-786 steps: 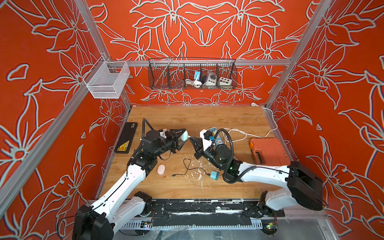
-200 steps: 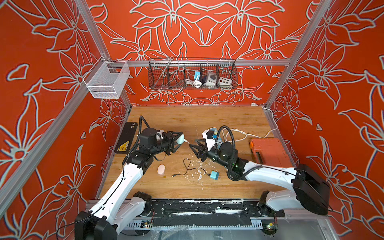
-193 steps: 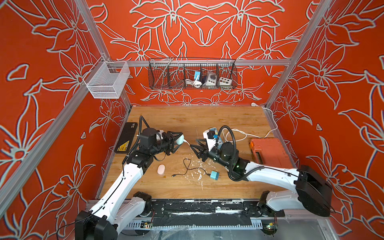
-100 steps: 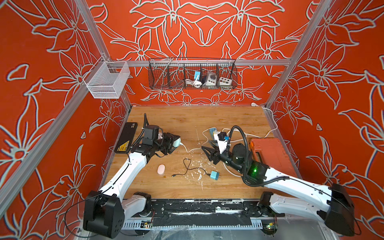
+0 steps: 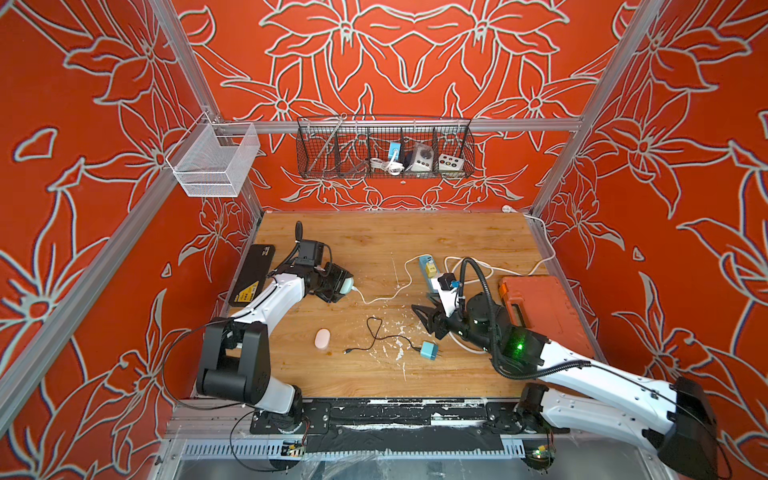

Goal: Charge the bluetooth headset
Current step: Insert the charging cable into the bluetooth headset, then place the bluetooth headset at the center of the board.

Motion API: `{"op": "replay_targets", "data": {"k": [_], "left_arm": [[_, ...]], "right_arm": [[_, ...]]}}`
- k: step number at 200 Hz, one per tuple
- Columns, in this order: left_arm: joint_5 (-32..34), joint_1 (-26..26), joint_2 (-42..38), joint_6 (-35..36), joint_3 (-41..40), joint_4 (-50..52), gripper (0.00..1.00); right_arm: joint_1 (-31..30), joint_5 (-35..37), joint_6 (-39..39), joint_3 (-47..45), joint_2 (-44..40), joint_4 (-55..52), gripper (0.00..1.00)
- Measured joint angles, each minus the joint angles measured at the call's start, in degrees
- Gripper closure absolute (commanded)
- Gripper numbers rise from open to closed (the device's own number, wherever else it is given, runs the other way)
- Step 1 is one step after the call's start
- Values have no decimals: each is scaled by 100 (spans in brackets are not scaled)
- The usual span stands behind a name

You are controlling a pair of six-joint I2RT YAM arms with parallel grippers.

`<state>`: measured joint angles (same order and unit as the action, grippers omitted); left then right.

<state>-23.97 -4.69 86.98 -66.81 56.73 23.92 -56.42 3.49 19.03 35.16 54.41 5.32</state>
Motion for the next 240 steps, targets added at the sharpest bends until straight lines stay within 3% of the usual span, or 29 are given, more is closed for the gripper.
{"op": "replay_targets", "data": {"k": [76, 122, 163, 203, 240], "left_arm": [[295, 232, 1523, 369, 1014, 474, 73], [481, 245, 2028, 551, 1449, 852, 71], [632, 245, 2201, 702, 1744, 1193, 55], [765, 245, 2389, 837, 1906, 1467, 52], [852, 245, 2439, 909, 1950, 1639, 37]], "right_arm": [[0, -96, 92, -90, -162, -190, 41], [0, -94, 101, -107, -317, -273, 41], [0, -94, 105, -122, -321, -284, 41], [-2, -76, 103, -122, -321, -284, 41], [0, -35, 101, -122, -334, -310, 41]]}}
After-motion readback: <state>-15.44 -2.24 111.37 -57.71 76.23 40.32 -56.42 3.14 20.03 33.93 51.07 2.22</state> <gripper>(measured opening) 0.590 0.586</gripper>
